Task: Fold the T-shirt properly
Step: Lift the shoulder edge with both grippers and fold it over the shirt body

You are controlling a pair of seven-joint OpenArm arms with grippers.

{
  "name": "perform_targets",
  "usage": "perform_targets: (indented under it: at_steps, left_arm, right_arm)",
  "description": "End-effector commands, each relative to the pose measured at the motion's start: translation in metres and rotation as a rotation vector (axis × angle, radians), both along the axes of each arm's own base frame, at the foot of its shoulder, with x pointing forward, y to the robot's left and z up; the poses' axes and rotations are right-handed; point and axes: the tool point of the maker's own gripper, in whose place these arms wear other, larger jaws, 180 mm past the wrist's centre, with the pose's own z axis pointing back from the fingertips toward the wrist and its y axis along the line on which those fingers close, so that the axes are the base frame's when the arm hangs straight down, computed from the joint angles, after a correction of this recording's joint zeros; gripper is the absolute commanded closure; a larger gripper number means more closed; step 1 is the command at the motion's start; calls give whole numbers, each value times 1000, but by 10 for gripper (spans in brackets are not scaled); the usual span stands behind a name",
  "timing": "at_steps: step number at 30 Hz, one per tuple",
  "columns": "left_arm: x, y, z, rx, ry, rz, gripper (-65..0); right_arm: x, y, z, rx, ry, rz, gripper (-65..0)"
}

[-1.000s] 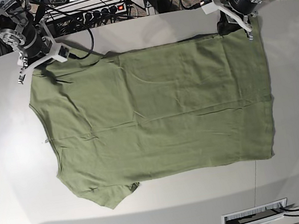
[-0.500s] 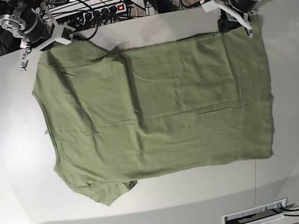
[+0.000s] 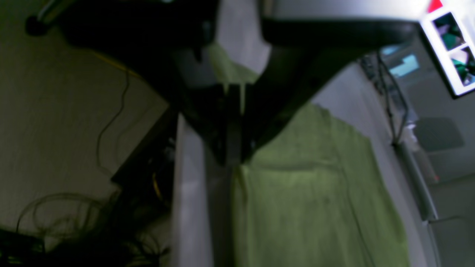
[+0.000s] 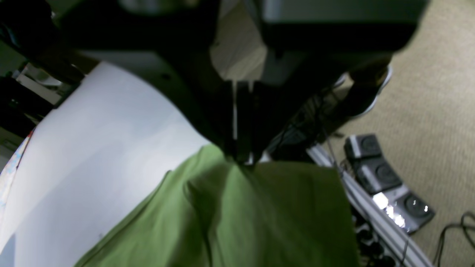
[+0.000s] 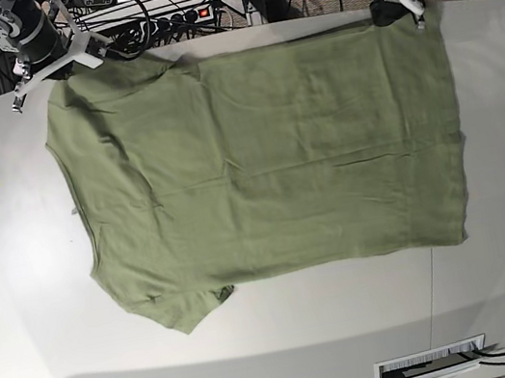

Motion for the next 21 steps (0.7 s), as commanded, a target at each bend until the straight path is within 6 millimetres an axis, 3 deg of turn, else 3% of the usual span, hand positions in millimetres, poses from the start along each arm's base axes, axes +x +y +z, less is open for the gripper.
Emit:
perform_targets:
  at_steps: [1,7,13,21]
  left_arm:
    - [6,-2,12,-6,-56,-6,0]
    - [27,0,39,6,-244,6,0]
    - [45,-1,50,1,-317,6,0]
    - [94,-2,77,-41,-444,28,0]
  right_arm:
    - [6,-2,7,-19,-28,15,0]
    - [14,-5,13,-51,-68,35,0]
    - [44,-13,32,-51,-180,23,0]
    - [72,-10,48,22,-280,-15,0]
